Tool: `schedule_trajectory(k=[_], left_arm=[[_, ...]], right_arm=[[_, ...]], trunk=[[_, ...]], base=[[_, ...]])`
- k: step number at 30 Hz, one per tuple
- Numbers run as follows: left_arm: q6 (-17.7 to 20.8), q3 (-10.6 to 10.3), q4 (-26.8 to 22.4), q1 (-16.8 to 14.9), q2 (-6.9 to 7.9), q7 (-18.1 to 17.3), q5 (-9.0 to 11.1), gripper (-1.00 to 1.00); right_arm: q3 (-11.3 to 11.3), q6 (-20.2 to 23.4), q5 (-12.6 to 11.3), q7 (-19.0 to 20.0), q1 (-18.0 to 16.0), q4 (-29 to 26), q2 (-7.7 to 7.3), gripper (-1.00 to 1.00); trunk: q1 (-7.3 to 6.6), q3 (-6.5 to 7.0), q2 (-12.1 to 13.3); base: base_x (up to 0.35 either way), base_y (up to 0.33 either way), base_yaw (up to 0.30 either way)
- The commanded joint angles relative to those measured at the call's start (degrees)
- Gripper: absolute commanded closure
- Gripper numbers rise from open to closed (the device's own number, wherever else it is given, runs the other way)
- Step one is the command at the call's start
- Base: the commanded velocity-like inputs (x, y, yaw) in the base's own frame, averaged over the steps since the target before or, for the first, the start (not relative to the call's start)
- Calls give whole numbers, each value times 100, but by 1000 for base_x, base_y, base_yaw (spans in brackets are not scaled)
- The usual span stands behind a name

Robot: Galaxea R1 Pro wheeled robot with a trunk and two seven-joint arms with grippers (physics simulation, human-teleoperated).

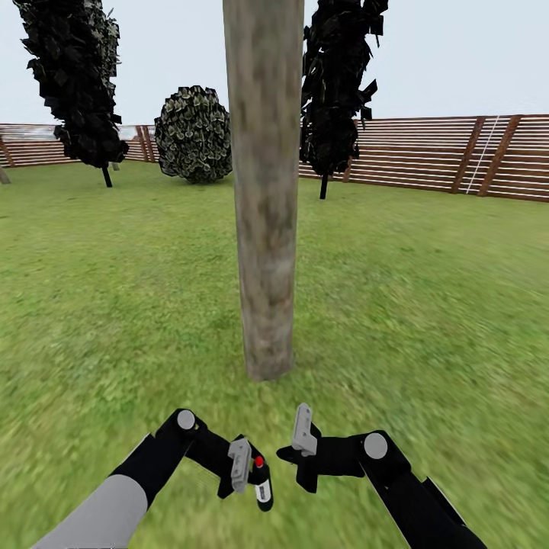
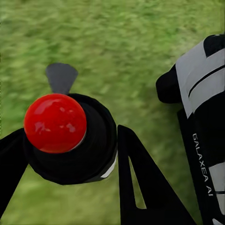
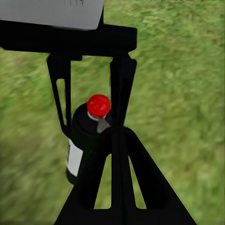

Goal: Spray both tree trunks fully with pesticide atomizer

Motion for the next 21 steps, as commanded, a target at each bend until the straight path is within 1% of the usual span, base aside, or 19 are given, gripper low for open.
schedule_trajectory(k=[1,4,9,14,16,18,21], left_arm=[[0,2,0,-11,-4,-1,2,100],[4,3,0,-31,-17,-1,3,100],[1,4,0,-43,-127,-1,3,100],[-12,18,0,-44,-140,-7,16,100],[-15,25,0,-44,-136,-9,67,100],[-21,26,0,-44,-134,-10,216,100],[-63,27,2,-44,-127,-14,277,100]], right_arm=[[-1,-1,0,0,0,0,0,100],[-2,-2,0,-1,0,3,0,100],[4,-2,0,-4,0,0,0,100],[3,-2,0,-1,0,0,0,100],[4,-2,0,0,0,2,0,100],[3,-2,0,0,0,3,0,100],[5,-2,0,0,0,9,0,100]], trunk=[[0,0,0],[0,0,0],[0,0,0],[0,0,0],[0,0,0],[0,0,0],[0,0,0]], base=[[0,0,0],[0,0,0],[0,0,0],[0,0,0],[0,0,0],[0,0,0],[0,0,0]])
